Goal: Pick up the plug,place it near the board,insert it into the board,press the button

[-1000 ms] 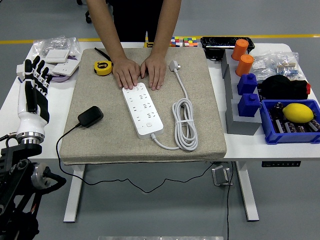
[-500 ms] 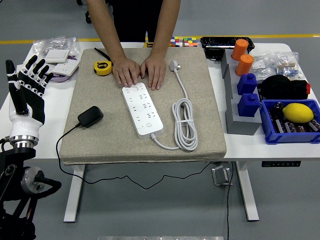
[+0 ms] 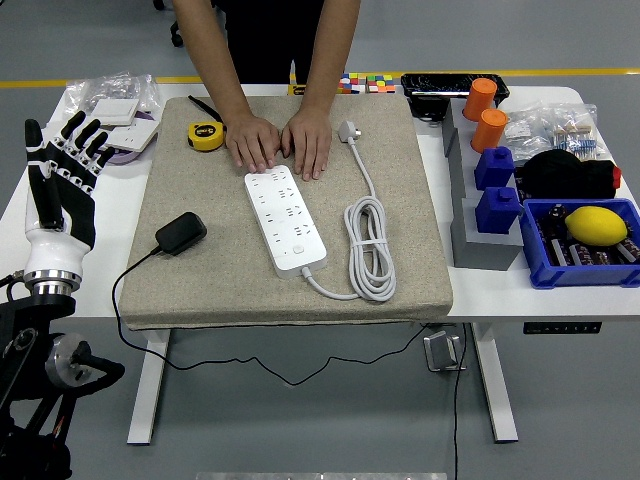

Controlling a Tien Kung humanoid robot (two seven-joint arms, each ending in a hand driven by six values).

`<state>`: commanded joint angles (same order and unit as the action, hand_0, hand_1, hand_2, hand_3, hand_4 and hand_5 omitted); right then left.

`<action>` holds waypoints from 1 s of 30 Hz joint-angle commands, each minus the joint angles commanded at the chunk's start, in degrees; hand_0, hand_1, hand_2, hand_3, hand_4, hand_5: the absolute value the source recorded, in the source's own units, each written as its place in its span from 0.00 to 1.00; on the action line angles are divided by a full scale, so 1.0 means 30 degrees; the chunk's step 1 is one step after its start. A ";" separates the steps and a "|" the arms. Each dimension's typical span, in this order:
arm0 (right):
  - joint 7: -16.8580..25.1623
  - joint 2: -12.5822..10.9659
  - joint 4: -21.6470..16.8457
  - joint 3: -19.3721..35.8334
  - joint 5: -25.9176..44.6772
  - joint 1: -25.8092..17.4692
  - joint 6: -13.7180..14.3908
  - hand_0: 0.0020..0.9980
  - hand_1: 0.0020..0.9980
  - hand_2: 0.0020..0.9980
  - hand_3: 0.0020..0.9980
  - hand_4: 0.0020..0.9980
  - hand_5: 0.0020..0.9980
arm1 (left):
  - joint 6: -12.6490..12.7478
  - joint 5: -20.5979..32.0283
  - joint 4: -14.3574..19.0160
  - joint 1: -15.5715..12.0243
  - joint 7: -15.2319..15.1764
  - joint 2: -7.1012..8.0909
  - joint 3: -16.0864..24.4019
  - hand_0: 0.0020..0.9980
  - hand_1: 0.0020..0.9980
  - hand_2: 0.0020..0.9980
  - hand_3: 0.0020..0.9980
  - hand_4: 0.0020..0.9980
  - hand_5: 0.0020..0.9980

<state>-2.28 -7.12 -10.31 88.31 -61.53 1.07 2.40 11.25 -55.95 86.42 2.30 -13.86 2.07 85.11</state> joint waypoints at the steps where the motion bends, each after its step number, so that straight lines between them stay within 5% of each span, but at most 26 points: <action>1: -0.0002 0.0005 0.0000 0.0001 -0.0008 -0.0002 0.0006 0.95 0.91 0.85 0.88 1.00 1.00 | 0.0006 0.0001 -0.0004 0.0005 -0.0007 0.0005 -0.0004 0.79 0.82 0.81 0.81 1.00 1.00; 29: -0.0058 -0.0005 0.0000 0.0034 -0.0036 0.0116 0.0116 0.96 0.91 0.85 0.88 1.00 1.00 | 0.0178 -0.0520 -0.0047 0.0054 0.0081 0.0052 -0.0022 0.79 0.80 0.79 0.81 1.00 0.97; 30: -0.0047 -0.0009 0.0000 0.0015 -0.0006 0.0129 0.0118 0.96 0.91 0.85 0.88 1.00 1.00 | 0.0238 -0.0844 -0.0068 0.0050 0.0208 0.0052 0.0023 0.79 0.80 0.79 0.81 1.00 0.75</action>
<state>-2.43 -7.15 -10.31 88.35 -61.55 1.46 2.76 11.96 -58.48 86.22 2.45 -13.23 2.22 85.18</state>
